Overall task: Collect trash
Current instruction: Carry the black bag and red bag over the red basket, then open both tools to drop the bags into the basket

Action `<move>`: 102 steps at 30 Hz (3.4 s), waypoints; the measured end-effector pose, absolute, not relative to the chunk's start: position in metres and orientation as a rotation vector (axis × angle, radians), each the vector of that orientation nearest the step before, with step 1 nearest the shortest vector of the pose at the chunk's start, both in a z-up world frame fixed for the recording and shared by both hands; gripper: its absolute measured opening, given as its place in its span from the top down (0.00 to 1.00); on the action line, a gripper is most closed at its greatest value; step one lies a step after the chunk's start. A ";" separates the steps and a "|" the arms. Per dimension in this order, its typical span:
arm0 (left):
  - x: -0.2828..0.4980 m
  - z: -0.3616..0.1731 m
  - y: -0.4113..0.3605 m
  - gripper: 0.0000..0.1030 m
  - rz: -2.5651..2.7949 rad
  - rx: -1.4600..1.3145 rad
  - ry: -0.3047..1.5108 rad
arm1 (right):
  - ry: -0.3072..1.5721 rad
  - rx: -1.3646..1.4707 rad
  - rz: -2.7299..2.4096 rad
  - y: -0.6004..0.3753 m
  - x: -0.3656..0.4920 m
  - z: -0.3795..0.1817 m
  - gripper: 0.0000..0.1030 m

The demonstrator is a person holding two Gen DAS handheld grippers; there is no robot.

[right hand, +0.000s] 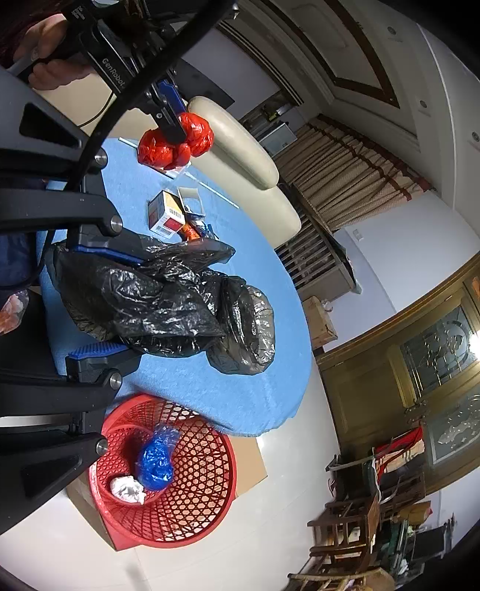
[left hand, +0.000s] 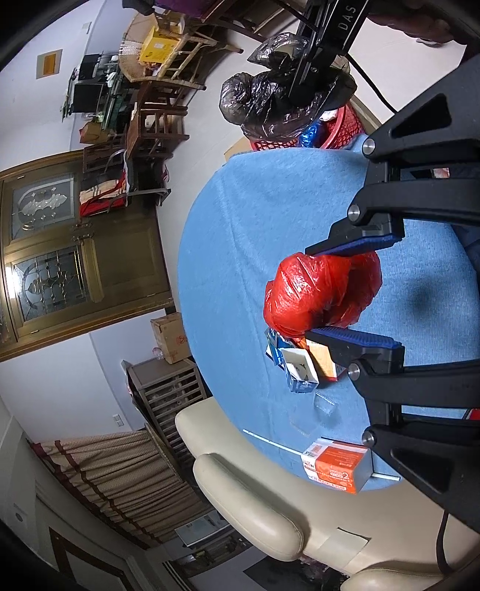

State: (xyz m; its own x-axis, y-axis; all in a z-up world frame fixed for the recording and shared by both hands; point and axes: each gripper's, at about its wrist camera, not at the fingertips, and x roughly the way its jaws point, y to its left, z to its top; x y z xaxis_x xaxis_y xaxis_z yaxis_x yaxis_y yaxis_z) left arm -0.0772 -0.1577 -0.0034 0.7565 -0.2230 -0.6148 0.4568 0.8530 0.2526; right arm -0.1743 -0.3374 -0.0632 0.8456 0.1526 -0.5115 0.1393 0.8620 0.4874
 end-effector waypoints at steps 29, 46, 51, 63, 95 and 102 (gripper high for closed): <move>-0.082 -0.019 -0.195 0.63 -0.437 0.492 0.653 | 0.595 0.627 -0.069 -0.353 -0.178 -0.076 0.64; -0.082 -0.027 -0.217 0.63 -0.476 0.539 0.667 | 0.609 0.694 -0.152 -0.371 -0.190 -0.091 0.64; -0.079 -0.029 -0.228 0.63 -0.505 0.547 0.674 | 0.599 0.704 -0.193 -0.383 -0.196 -0.095 0.64; -0.061 -0.032 -0.295 0.63 -0.724 0.466 0.729 | 0.563 0.785 -0.311 -0.439 -0.210 -0.107 0.64; -0.030 -0.073 -0.104 0.35 -0.402 0.299 0.820 | 0.641 0.749 -0.211 -0.408 -0.152 -0.098 0.31; -0.017 -0.081 -0.001 0.35 -0.187 0.140 0.827 | 0.709 0.618 -0.085 -0.341 -0.107 -0.082 0.31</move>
State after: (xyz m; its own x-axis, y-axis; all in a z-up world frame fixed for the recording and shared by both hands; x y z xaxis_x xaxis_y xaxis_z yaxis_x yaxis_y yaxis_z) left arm -0.0165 -0.0013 -0.0809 0.6623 -0.1106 -0.7410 0.2190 0.9744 0.0503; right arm -0.1066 -0.3412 -0.0815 0.7638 0.1304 -0.6322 0.2759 0.8195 0.5023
